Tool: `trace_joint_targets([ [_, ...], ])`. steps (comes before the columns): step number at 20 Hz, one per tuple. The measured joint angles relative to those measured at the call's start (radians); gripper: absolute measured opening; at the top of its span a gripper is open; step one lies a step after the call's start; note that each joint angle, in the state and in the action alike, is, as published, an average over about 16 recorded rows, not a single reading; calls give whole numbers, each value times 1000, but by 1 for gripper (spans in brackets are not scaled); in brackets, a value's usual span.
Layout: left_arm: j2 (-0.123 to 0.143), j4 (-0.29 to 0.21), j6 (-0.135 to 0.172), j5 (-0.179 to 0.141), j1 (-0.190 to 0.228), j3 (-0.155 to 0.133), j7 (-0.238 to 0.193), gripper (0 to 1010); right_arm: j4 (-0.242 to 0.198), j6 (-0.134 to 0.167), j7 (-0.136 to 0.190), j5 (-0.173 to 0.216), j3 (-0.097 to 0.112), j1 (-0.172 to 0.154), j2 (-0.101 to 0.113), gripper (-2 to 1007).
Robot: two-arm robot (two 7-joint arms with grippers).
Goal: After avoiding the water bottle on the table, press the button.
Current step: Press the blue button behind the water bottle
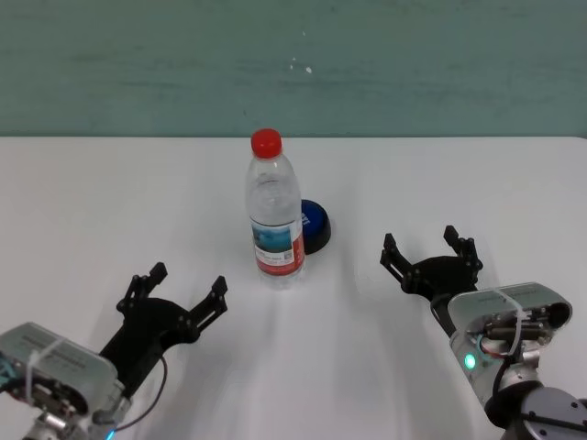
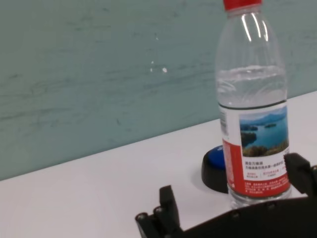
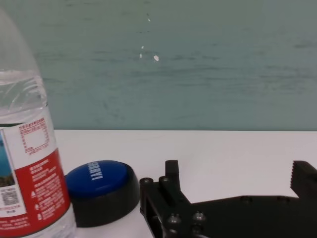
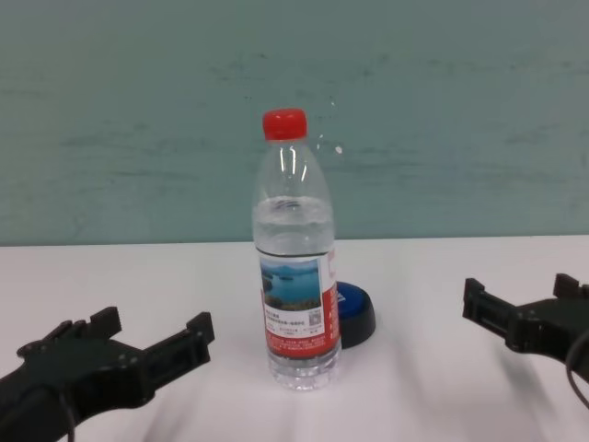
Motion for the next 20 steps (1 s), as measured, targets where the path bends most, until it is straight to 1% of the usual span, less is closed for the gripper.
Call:
trace_joint_targets([
  [10, -30, 47, 9, 39, -43, 26, 16, 1010, 0, 0, 0, 0, 0, 0, 0, 1004],
  [20, -47, 64, 18, 55, -65, 41, 19, 1010, 0, 0, 0, 0, 0, 0, 0, 1004],
])
